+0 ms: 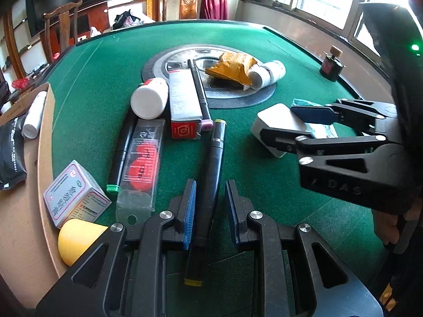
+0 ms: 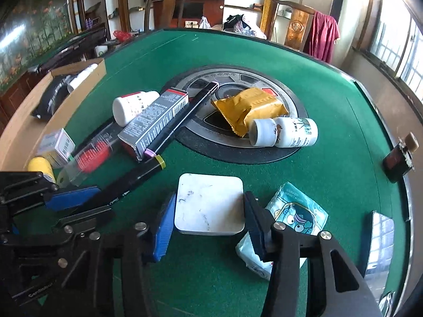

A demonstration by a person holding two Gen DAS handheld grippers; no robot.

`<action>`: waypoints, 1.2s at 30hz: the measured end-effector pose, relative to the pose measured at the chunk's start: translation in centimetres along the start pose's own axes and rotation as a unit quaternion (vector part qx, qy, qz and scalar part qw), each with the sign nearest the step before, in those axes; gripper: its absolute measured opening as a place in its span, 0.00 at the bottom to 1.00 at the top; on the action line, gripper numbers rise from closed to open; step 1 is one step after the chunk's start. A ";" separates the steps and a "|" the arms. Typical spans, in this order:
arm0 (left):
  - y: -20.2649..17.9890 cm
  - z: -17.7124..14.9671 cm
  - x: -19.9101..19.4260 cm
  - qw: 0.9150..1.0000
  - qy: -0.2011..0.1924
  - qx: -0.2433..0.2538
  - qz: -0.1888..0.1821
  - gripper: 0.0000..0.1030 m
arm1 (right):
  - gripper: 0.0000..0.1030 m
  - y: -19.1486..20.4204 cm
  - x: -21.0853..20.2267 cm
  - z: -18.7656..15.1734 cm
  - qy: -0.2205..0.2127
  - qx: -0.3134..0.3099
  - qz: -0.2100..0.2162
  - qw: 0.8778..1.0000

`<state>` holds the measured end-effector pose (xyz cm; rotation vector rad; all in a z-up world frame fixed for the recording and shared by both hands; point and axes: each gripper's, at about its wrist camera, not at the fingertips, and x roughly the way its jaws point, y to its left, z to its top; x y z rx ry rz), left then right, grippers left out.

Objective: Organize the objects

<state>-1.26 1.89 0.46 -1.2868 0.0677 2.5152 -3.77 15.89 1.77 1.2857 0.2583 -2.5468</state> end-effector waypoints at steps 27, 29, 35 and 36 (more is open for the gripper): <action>-0.2 0.6 0.3 1.000 0.015 -0.001 0.007 0.21 | 0.49 -2.4 -1.7 0.2 -0.026 0.070 0.045 0.996; -0.5 0.9 0.7 1.000 0.020 0.003 0.014 0.21 | 0.49 -2.6 -1.9 0.2 -0.028 0.072 0.049 0.996; -1.1 1.2 1.1 0.999 0.018 0.010 0.025 0.21 | 0.49 -2.7 -2.2 0.3 -0.032 0.075 0.057 0.995; -1.1 1.2 1.0 1.000 0.017 0.009 0.024 0.21 | 0.49 -2.7 -2.2 0.3 -0.032 0.075 0.058 0.995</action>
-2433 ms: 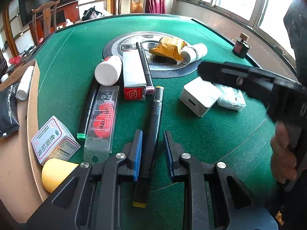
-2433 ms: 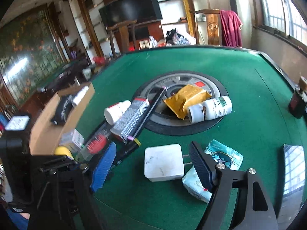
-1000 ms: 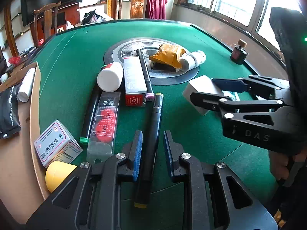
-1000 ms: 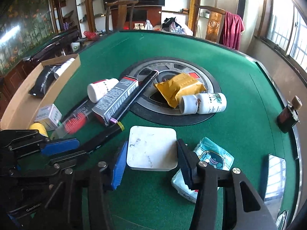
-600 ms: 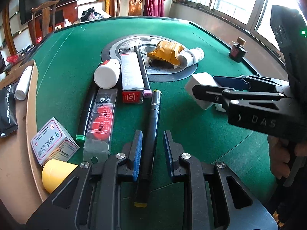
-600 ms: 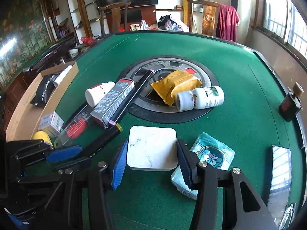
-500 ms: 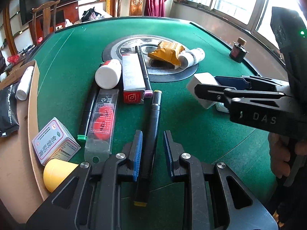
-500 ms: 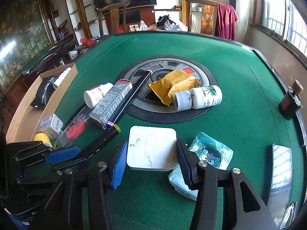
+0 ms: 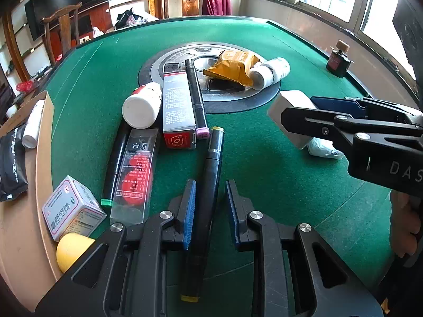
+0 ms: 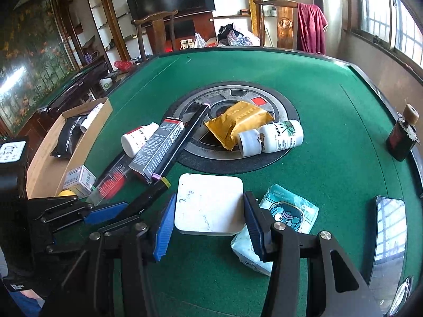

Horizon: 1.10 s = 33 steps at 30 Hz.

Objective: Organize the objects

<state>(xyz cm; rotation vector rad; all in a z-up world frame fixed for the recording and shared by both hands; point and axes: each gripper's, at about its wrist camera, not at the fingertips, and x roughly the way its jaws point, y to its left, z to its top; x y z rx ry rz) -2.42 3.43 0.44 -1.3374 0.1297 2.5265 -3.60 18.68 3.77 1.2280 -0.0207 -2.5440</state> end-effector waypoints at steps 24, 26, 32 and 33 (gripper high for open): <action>2.2 -1.1 -5.3 0.996 -0.043 -0.046 -0.059 0.21 | 0.49 0.0 0.4 -1.4 0.015 0.043 0.037 0.998; 2.2 -1.2 -5.1 0.997 -0.039 -0.045 -0.058 0.21 | 0.49 -0.2 0.4 -1.5 0.013 0.049 0.048 0.998; 1.8 -0.9 -4.5 0.998 -0.027 -0.035 -0.045 0.21 | 0.50 -0.6 -0.4 -1.3 -0.008 0.052 0.046 0.998; 1.6 -0.8 -4.2 0.999 -0.022 -0.028 -0.041 0.21 | 0.50 -0.5 -0.3 -1.2 -0.007 0.050 0.047 0.998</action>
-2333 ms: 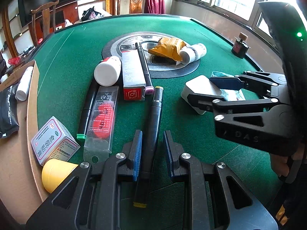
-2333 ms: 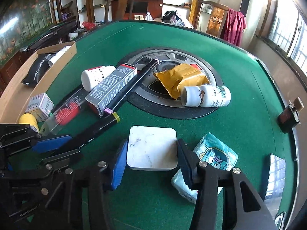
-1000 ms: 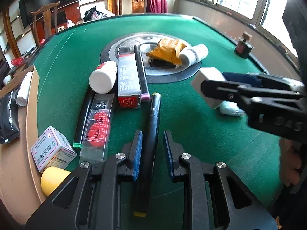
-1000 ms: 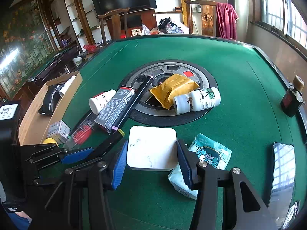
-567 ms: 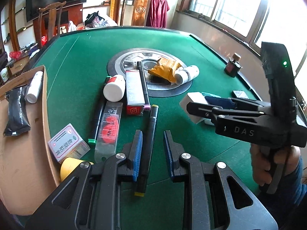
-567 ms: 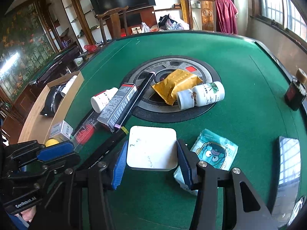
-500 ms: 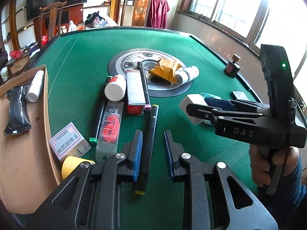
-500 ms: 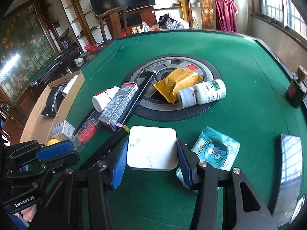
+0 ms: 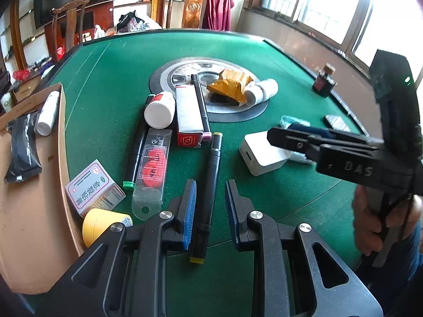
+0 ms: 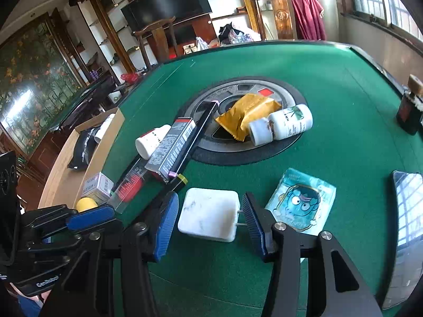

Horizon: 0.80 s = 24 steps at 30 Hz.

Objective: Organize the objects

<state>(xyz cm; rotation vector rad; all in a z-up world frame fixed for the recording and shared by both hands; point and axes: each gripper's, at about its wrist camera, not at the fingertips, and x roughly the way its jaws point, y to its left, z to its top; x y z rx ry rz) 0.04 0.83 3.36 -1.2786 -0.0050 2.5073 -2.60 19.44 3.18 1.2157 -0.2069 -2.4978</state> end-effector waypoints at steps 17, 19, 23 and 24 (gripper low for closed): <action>-1.5 -0.4 3.6 0.995 0.037 0.056 0.070 0.28 | 0.61 2.4 2.1 -1.0 0.030 -0.081 -0.059 0.995; -1.2 -0.4 3.6 0.996 0.032 0.051 0.069 0.31 | 0.62 2.6 2.5 -1.2 0.032 -0.086 -0.067 0.994; -1.0 -0.5 3.6 0.997 0.026 0.042 0.065 0.31 | 0.55 2.9 3.0 -1.6 0.026 -0.100 -0.108 0.989; -1.0 -0.5 3.6 0.997 0.024 0.040 0.066 0.31 | 0.55 2.8 2.9 -1.6 0.025 -0.102 -0.106 0.989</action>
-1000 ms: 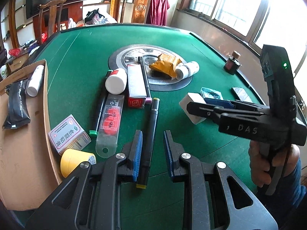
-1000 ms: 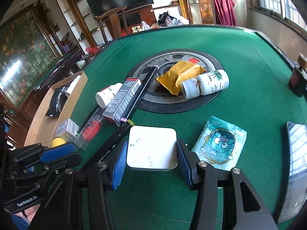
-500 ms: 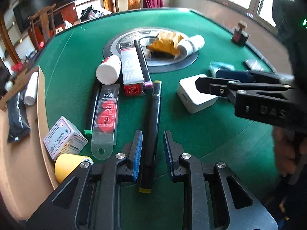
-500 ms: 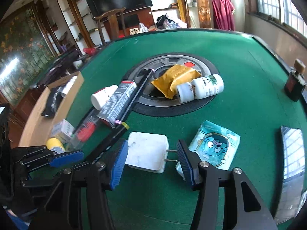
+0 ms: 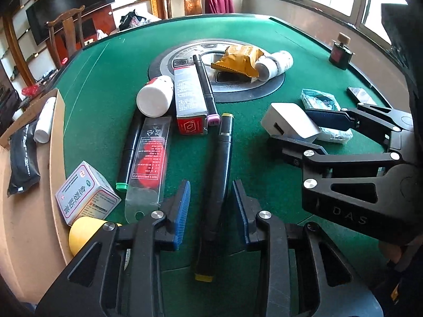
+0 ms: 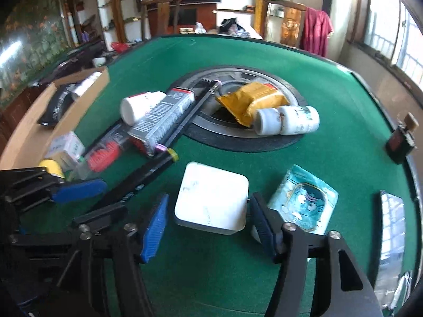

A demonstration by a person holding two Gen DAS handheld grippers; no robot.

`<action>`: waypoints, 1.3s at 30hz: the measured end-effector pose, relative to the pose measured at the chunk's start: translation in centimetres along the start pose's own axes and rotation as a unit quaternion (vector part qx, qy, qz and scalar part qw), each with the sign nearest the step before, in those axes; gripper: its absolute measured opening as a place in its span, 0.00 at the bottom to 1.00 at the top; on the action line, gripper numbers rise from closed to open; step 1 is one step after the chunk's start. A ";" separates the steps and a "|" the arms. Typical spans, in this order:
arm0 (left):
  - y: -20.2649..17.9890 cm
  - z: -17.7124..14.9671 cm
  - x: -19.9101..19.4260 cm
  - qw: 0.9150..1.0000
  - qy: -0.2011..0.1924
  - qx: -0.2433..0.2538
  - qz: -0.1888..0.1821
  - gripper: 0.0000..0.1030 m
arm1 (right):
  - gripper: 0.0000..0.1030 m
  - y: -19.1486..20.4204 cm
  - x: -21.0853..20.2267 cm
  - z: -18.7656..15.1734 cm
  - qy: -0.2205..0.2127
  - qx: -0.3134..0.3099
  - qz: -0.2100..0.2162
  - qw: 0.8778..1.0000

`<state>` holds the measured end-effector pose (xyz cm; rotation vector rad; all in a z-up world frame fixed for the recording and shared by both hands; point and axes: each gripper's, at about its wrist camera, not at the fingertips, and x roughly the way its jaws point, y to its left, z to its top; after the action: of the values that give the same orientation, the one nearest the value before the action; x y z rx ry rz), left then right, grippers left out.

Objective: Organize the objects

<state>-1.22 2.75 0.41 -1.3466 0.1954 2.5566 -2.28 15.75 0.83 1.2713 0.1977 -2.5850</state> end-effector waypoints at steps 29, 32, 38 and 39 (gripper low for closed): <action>-1.4 1.1 1.0 1.000 0.002 0.012 -0.006 0.15 | 0.54 -2.5 -2.2 0.6 -0.038 0.062 0.041 0.996; -2.0 0.9 0.8 1.000 -0.008 0.017 0.003 0.14 | 0.54 -2.6 -2.2 0.5 -0.036 0.065 0.043 0.996; -0.6 0.9 -0.7 0.999 -0.018 -0.019 -0.036 0.14 | 0.54 -2.8 -2.4 0.5 -0.042 0.066 0.045 0.996; -0.1 1.0 -1.3 0.998 -0.024 -0.028 -0.042 0.14 | 0.54 -2.8 -2.4 0.5 -0.042 0.066 0.046 0.996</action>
<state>-1.25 2.84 2.06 -1.2837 0.0577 2.5377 -2.05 18.68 3.04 1.1824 -0.0469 -2.6018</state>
